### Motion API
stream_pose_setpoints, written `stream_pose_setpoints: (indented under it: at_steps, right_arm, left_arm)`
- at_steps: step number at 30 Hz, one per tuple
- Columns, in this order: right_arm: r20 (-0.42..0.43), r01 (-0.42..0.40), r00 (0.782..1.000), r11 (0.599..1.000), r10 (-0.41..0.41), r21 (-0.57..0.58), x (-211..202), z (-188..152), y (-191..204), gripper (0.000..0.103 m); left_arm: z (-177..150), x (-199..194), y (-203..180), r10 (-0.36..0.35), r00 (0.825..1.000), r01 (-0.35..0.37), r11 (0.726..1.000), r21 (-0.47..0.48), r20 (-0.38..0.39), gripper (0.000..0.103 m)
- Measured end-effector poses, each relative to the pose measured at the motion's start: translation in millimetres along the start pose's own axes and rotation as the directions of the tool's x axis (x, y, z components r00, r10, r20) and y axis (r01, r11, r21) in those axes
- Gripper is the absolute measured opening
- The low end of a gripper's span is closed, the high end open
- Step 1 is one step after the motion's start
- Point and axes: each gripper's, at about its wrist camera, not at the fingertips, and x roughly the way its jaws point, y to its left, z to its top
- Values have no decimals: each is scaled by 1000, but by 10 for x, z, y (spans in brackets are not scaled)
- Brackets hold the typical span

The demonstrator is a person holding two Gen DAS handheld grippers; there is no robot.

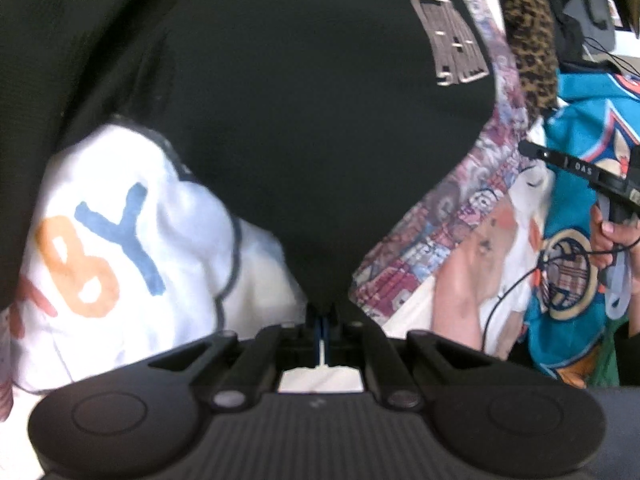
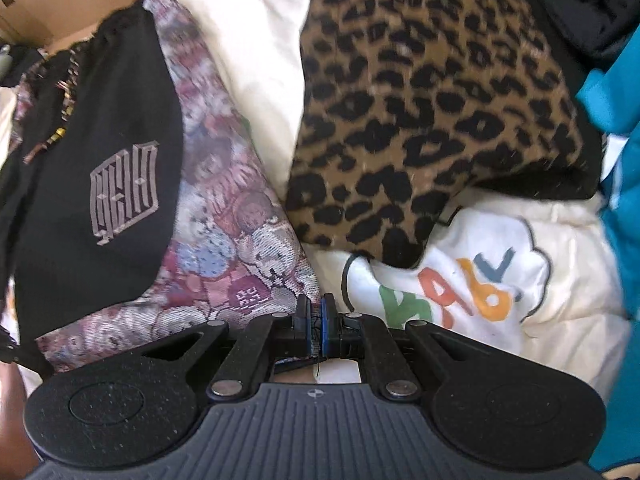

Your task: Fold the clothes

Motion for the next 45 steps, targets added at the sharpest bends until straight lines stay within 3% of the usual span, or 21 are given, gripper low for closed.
stream_pose_setpoints:
  at_steps: [5, 10, 19, 27, 30, 31, 34, 37, 40, 42, 43, 45]
  right_arm:
    - [9, -28, 1000, 998, 28, 60, 131, -37, -66, 5]
    - [22, -89, 996, 991, 87, 105, 114, -94, -199, 23]
    - [44, -166, 986, 977, 161, 132, 163, -152, -346, 24]
    - [27, -137, 991, 984, 135, 113, 95, -148, -387, 29]
    - [24, -149, 989, 980, 147, 129, 169, -150, -397, 31]
    - [26, -160, 987, 978, 158, 134, 188, -150, -399, 35]
    - [24, -186, 982, 971, 185, 150, 217, -136, -414, 40]
    - [8, -210, 977, 964, 212, 163, 226, -131, -443, 40]
    - [7, -228, 973, 958, 230, 174, 253, -159, -458, 39]
    - [11, -225, 974, 959, 227, 171, 258, -174, -437, 26]
    - [4, -213, 977, 965, 215, 156, 252, -172, -415, 14]
    - [-8, -206, 978, 969, 209, 138, 218, -161, -395, 8]
  left_arm:
    - [47, 68, -17, -3, 1000, 3, 1000, -12, 2, 4]
    - [33, 48, 53, -54, 998, 55, 998, -27, 14, 15]
    - [62, -33, 29, -113, 993, 115, 992, -48, 39, 18]
    - [17, -209, -75, -150, 988, 151, 988, -33, 45, 36]
    - [16, -181, -105, -154, 988, 154, 988, -27, 34, 30]
    - [16, -168, -115, -154, 988, 155, 988, -26, 30, 14]
    - [25, -137, -142, -158, 987, 158, 987, -18, 2, 9]
    - [25, -166, -215, -127, 991, 129, 990, 57, -32, 7]
    - [37, -181, -189, -117, 992, 120, 991, 59, -49, 6]
    - [50, -171, -188, -116, 992, 119, 991, 54, -53, 6]
    - [56, -169, -200, -119, 991, 122, 991, 52, -55, 6]
    - [55, -190, -219, -127, 990, 131, 990, 60, -63, 6]
